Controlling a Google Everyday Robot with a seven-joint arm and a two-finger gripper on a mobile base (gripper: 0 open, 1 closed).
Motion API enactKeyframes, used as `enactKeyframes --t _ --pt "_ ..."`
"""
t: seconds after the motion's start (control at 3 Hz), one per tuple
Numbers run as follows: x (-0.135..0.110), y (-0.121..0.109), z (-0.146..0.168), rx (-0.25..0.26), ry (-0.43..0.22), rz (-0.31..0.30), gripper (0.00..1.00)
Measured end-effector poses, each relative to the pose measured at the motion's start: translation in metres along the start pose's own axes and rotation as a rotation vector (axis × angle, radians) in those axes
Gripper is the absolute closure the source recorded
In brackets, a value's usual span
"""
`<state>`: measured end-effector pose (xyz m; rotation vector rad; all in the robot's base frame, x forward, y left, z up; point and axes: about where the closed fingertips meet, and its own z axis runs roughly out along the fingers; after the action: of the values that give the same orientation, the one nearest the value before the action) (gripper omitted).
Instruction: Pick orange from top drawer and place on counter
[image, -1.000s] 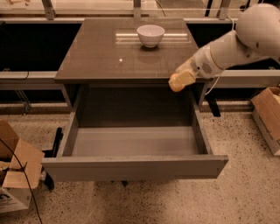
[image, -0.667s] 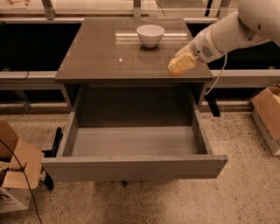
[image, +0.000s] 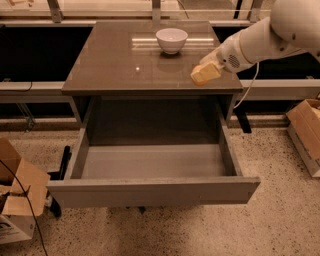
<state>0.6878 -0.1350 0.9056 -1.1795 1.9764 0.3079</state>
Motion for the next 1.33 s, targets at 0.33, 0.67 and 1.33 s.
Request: enactKeyframes --t 0.33,0.67,1.33 --pt "-0.026 -0.017 0.034 0.045 -0.068 -0.036 1.0" --pt "-0.053 -0.035 0.072 0.069 -0.121 -0.059 1.0" --pt "-0.075 -0.057 0.138 0.054 -0.154 -0.057 0.58"
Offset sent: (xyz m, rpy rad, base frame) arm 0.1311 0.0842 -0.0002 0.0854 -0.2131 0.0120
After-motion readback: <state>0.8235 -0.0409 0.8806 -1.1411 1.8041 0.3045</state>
